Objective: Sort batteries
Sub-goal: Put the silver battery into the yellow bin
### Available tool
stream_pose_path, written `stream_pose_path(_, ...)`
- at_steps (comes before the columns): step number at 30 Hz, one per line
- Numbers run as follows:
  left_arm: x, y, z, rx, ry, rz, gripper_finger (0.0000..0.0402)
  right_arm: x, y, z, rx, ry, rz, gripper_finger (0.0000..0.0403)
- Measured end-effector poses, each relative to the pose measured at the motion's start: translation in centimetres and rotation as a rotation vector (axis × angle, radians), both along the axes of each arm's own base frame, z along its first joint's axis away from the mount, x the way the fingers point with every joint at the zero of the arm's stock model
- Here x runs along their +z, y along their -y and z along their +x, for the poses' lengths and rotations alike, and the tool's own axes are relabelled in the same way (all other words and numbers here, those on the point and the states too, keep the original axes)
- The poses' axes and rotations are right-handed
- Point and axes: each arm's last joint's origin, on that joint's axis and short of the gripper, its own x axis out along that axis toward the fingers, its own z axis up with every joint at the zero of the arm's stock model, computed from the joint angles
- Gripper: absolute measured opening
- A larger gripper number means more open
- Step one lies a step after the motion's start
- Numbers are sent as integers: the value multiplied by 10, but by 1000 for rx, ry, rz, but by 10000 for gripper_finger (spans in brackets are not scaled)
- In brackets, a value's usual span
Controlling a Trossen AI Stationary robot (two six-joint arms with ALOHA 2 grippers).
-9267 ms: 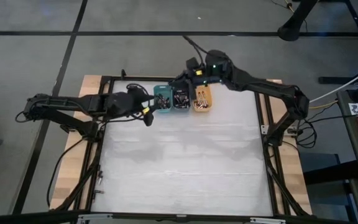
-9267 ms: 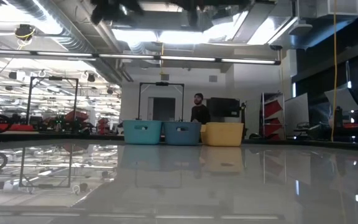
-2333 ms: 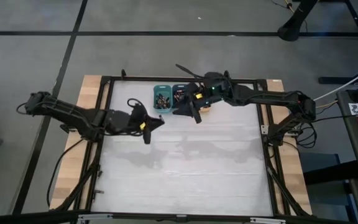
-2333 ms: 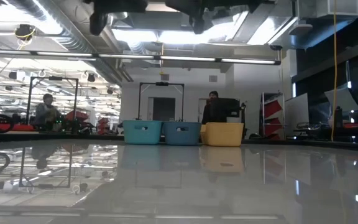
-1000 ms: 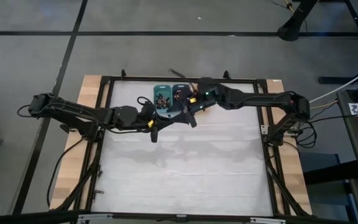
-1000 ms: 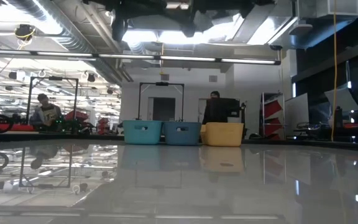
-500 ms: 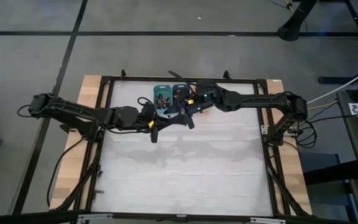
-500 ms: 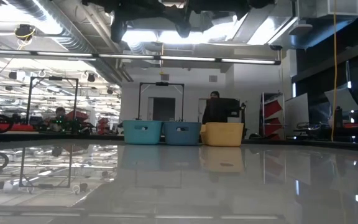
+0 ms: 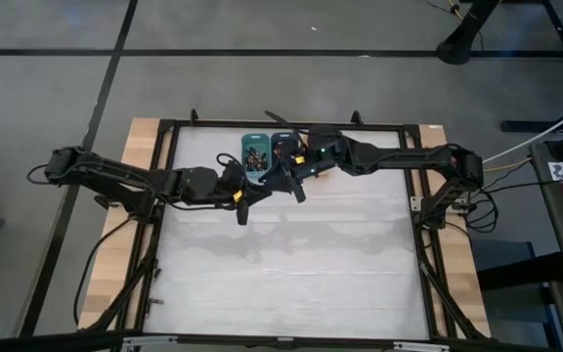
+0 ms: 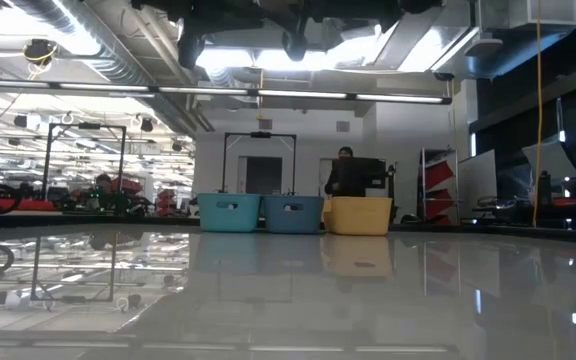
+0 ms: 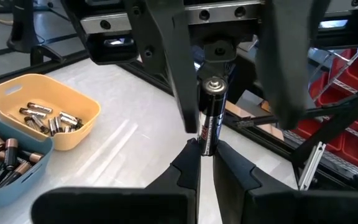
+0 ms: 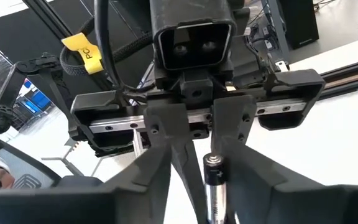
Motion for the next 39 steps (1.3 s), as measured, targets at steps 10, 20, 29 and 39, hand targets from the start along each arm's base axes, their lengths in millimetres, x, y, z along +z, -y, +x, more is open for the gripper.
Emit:
stream_pose_path(10, 0, 0, 0, -4, 2, -3, 19, 0, 0, 0, 1, 2, -12, 39)
stream_pose_path(20, 0, 0, 0, -6, -10, 12, 38, 0, 0, 0, 2, 7, -26, 41)
stream_pose_path(29, -9, -3, -2, 23, -92, -12, 165, 0, 2, 0, 6, 9, -21, 30)
stream_pose_path(39, -18, -14, -35, 105, -325, -164, 216, -9, 71, -41, -262, -262, -117, 30)
